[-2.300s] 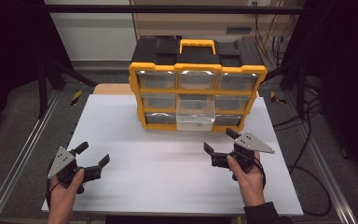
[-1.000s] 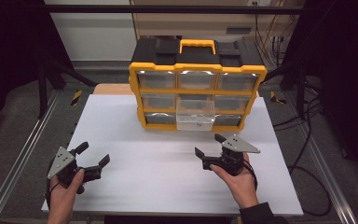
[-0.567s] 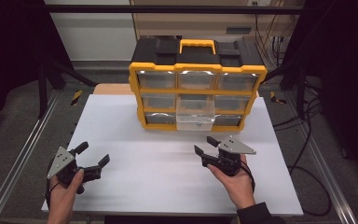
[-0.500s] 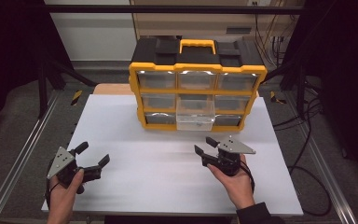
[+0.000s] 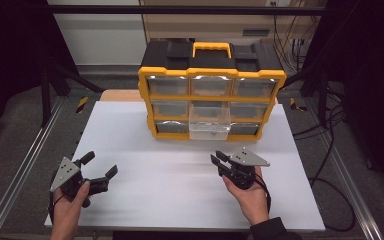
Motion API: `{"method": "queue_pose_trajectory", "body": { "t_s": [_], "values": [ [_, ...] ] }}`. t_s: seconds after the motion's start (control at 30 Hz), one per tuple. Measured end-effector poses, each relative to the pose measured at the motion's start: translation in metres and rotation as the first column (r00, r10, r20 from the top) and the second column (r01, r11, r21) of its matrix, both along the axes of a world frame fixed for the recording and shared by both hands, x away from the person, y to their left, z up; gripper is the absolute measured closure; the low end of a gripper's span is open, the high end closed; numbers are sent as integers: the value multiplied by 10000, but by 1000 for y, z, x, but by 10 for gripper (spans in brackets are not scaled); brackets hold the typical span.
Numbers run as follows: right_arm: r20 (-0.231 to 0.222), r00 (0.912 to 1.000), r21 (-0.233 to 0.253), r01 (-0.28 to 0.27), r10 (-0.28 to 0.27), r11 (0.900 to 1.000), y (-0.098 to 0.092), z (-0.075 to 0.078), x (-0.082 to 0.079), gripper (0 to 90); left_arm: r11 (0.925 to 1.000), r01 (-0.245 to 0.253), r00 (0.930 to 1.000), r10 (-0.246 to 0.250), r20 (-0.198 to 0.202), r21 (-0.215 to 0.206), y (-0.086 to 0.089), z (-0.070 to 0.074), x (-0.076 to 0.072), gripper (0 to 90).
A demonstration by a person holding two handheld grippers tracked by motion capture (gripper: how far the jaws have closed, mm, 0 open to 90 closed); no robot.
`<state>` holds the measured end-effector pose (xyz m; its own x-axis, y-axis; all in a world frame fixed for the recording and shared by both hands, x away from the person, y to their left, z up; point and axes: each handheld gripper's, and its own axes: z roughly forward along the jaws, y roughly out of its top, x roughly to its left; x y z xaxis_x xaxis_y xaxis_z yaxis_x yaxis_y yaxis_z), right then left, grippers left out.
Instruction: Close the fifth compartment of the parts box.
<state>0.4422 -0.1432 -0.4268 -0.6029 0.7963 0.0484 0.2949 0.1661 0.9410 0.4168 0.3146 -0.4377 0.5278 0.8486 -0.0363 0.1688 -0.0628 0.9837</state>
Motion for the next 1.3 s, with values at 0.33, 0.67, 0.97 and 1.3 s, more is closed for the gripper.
{"method": "queue_pose_trajectory", "body": {
  "t_s": [0.33, 0.67, 0.97, 1.3],
  "values": [
    [-45, 10000, -151, -14, 13, 9999, 4, 0, 0, 858, 10000, 8, 10000, -8, -11, 1, 0, 0, 0, 16],
    [85, 10000, -342, -33, 36, 9994, 9, 4, 1, 900, 10000, -30, 10000, 30, -1, 31, 1, -1, 0, 16],
    [352, 9994, -502, -31, 49, 9987, 16, 14, 8, 900, 10000, -13, 10000, 13, 20, 75, 0, -1, -1, 16],
    [394, 9989, -423, -218, 235, 9989, 23, 30, 14, 900, 9999, -28, 10000, 28, -24, 106, 0, -1, -1, 16]
  ]
}}
